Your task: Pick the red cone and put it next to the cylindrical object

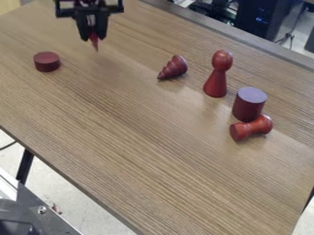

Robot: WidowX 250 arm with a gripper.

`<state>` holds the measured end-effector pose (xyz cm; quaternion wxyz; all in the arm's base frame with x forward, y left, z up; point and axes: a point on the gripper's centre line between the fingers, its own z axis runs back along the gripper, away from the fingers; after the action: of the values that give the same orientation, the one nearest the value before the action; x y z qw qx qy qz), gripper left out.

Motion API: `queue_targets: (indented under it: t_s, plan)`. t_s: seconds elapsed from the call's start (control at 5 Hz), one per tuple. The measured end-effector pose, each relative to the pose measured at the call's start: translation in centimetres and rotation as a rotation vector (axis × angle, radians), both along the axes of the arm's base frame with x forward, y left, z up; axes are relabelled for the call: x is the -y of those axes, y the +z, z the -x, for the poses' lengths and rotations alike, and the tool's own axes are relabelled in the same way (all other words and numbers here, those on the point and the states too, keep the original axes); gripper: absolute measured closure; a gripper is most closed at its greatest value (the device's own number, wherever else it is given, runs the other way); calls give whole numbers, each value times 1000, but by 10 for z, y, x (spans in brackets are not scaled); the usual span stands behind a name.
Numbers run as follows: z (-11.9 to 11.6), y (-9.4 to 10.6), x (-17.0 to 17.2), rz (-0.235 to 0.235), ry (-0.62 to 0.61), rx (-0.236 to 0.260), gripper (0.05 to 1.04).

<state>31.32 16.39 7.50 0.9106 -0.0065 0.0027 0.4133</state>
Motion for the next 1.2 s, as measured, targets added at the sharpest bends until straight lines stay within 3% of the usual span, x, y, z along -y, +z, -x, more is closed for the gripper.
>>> queue_targets:
  t_s: [0.2, 0.4, 0.6, 0.8, 1.2]
  plan:
    - [3, -9, 24, 63, -167, 13, 768]
    - [18, -15, 69, 127, -355, 50, 768]
    - [23, -19, 96, 99, -459, 58, 768]
    - [23, -12, 116, 30, -555, 90, 768]
    - [13, -15, 158, -21, -703, 148, 768]
